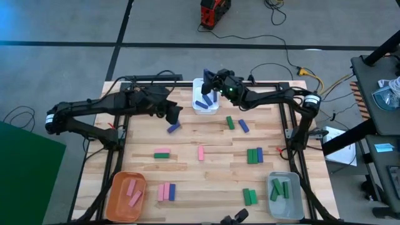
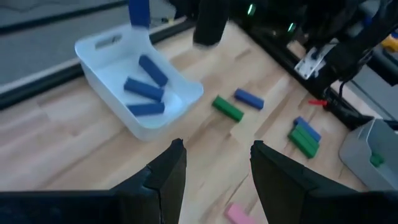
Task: Sort blocks
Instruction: Put the blue block into the white bin, then put the pink block into the orange bin
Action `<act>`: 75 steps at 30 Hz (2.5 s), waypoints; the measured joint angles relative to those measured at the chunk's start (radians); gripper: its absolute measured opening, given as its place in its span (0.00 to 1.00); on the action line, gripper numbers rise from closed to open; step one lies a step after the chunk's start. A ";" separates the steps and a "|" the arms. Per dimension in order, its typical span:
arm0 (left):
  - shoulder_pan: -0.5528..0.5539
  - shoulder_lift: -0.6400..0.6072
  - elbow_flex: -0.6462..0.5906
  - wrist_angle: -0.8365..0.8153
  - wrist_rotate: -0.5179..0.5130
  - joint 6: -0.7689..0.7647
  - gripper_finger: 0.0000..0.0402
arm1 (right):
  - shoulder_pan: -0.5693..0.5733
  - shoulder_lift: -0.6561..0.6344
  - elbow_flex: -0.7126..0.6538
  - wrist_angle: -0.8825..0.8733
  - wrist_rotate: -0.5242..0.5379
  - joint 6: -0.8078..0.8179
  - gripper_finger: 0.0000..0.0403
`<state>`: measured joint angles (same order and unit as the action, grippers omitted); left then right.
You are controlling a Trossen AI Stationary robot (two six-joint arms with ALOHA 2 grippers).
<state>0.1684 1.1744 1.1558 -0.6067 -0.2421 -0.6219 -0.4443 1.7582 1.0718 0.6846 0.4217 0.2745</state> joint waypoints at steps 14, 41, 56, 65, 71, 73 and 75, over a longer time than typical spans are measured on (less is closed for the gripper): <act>0.000 0.001 0.074 -0.110 -0.089 0.026 0.39 | -0.001 0.006 0.000 0.004 -0.001 -0.040 0.18; 0.000 0.004 0.072 -0.116 -0.087 0.026 0.39 | 0.005 -0.088 0.002 -0.033 -0.028 -0.076 0.12; 0.000 0.004 0.072 -0.233 -0.014 0.028 0.39 | 0.021 -0.548 0.002 -0.838 -0.114 0.046 0.11; 0.000 0.004 0.072 -0.262 0.043 0.049 0.39 | 0.022 -0.764 0.002 -1.090 -0.205 0.155 0.11; 0.000 0.007 0.057 -0.254 0.071 0.037 0.39 | 0.029 -0.816 0.002 -1.178 -0.300 0.240 0.11; 0.000 0.019 0.055 -0.249 0.071 0.019 0.39 | 0.041 -0.815 0.002 -1.191 -0.324 0.260 0.11; -0.001 0.039 0.054 -0.247 0.071 -0.006 0.39 | 0.059 -0.807 0.002 -1.200 -0.351 0.287 0.10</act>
<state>0.1670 1.2131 1.2094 -0.8534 -0.1715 -0.6275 -0.3855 0.9510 1.0740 -0.5154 0.0707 0.5614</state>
